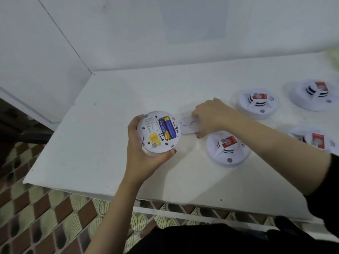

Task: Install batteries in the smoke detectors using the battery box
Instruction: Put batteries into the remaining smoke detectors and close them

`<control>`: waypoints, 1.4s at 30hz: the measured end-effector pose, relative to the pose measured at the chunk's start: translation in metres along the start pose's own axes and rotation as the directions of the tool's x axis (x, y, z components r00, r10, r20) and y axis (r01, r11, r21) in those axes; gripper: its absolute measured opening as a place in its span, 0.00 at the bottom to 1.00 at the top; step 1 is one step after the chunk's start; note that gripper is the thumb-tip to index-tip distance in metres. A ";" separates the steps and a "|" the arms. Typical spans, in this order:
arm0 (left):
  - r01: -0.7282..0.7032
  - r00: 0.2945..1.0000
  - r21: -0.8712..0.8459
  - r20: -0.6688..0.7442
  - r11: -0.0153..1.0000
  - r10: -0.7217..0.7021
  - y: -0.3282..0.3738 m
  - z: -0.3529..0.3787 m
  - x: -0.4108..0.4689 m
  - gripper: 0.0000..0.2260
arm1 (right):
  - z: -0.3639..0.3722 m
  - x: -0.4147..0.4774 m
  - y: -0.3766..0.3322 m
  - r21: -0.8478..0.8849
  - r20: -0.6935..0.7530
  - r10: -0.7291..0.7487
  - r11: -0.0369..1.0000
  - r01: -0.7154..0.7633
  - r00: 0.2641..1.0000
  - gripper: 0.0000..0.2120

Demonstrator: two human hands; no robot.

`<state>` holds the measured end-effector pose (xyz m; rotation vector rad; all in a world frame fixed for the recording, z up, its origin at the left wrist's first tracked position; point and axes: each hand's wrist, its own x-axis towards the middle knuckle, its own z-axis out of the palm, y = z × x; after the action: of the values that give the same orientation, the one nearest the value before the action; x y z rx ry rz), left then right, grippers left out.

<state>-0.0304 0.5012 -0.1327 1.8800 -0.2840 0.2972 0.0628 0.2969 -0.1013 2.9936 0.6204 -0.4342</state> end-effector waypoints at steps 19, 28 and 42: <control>0.115 0.975 0.197 0.166 0.974 -0.148 -0.043 0.000 0.018 0.38 | 0.015 -0.024 -0.037 0.440 -0.408 -0.090 0.852 0.282 0.909 0.28; 0.128 0.978 0.143 0.144 0.981 -0.149 -0.042 -0.006 0.014 0.44 | 0.018 -0.019 -0.048 0.450 -0.419 -0.074 0.849 0.278 0.905 0.30; 0.092 0.986 0.119 0.130 0.989 -0.107 -0.047 -0.007 0.011 0.42 | 0.015 -0.021 -0.052 0.434 -0.369 -0.006 0.883 0.178 0.929 0.29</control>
<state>-0.0043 0.5223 -0.1686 2.0228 -0.2689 0.1188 0.0195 0.3354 -0.1094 3.5549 0.7889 -0.0260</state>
